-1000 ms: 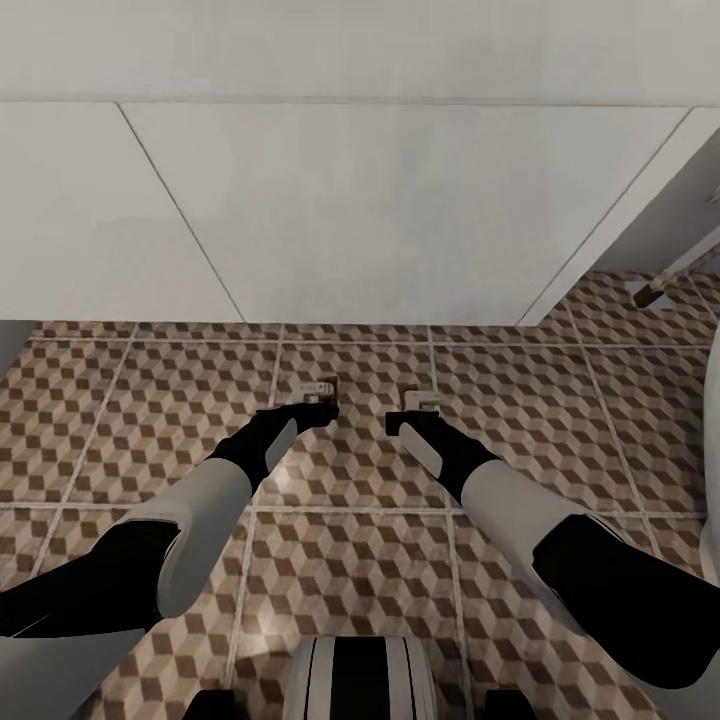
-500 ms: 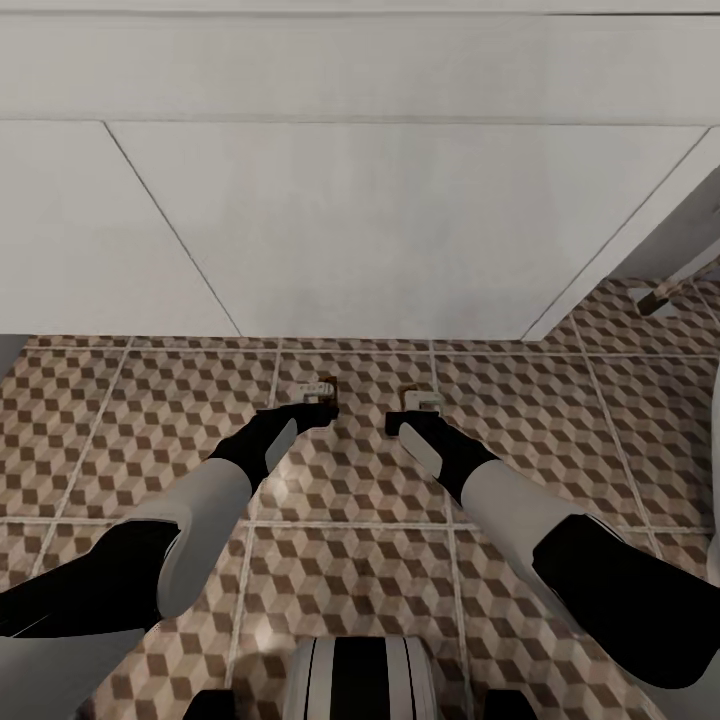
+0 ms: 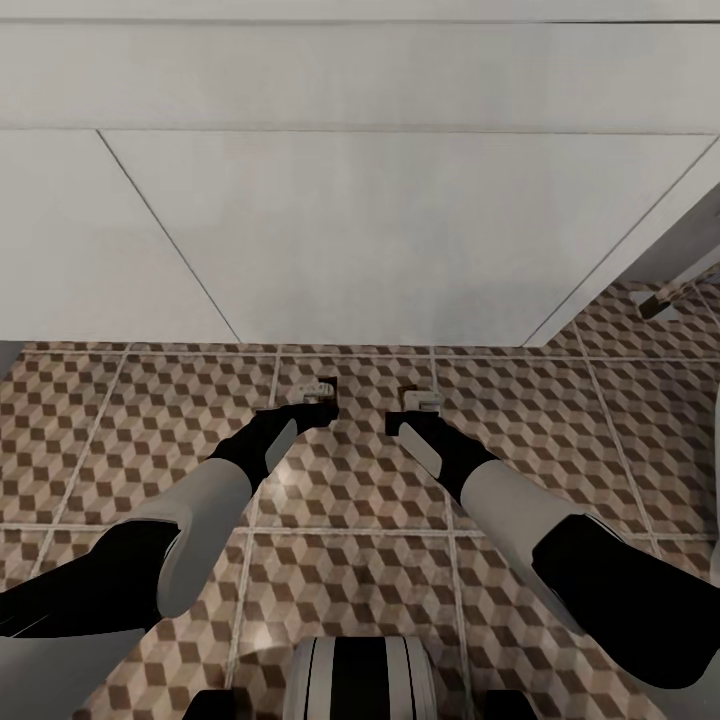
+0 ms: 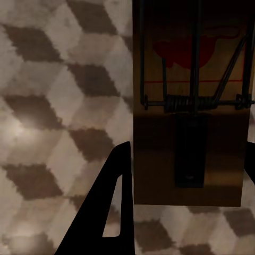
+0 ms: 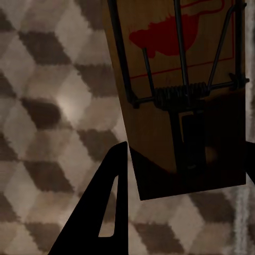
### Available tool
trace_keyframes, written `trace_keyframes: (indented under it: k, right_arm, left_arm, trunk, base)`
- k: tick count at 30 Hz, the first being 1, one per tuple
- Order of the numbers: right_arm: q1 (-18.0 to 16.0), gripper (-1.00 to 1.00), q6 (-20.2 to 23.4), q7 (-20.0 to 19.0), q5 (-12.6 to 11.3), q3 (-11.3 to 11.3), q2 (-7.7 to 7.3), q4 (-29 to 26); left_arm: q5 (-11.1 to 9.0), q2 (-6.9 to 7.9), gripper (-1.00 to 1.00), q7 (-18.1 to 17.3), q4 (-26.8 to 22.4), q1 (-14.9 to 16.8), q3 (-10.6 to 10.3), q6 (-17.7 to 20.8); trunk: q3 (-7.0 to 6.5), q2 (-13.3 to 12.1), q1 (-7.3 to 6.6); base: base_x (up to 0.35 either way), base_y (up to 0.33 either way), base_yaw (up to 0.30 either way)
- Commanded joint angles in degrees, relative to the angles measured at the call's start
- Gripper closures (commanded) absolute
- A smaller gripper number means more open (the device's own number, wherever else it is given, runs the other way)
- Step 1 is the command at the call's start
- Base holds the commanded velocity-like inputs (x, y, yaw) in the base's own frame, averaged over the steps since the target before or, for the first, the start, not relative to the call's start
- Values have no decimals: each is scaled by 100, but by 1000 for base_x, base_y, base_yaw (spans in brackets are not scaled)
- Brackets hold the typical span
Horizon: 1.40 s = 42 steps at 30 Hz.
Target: Take the four mousetraps from the cabinet in the bathroom and place them on the bathroom floor. Make sure all four end up on the same floor surface, and ensure that at least two of them are either under or directly next to the same bathroom sink.
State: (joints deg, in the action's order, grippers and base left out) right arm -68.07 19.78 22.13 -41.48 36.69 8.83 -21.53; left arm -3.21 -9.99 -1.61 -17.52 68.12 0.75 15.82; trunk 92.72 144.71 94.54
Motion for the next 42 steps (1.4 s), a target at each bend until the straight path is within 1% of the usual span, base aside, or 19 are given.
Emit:
trace_keyframes:
  k: [1, 6, 13, 21, 42]
  right_arm:
    - [-5, 100, 19, 45, -50, 48, -4, -9]
    - [-5, 100, 3, 42, -50, 48, -4, -9]
    - [-5, 100, -149, 44, -45, 48, -4, -4]
    - [-5, 100, -175, 42, -45, 51, -4, -1]
    - [-5, 100, -185, 45, -45, 62, -4, 0]
  left_arm:
    - [-25, -1, 100, 10, -10, 0, 4, 36]
    - [-18, -1, 100, 12, -7, 0, 2, 36]
    - [-19, -1, 100, 12, -6, 0, -3, 35]
    - [-22, -1, 100, 8, -6, 0, -5, 36]
    - [-22, -1, 100, 9, -7, 0, 0, 35]
  trunk:
    - [25, 3, 2]
    - [136, 9, 15]
    - [291, 19, 33]
    - [469, 29, 53]
    - [469, 29, 53]
  base:
    - [0, 0, 0]
    - [0, 0, 0]
    - [0, 0, 0]
    - [0, 0, 0]
    - [16, 0, 0]
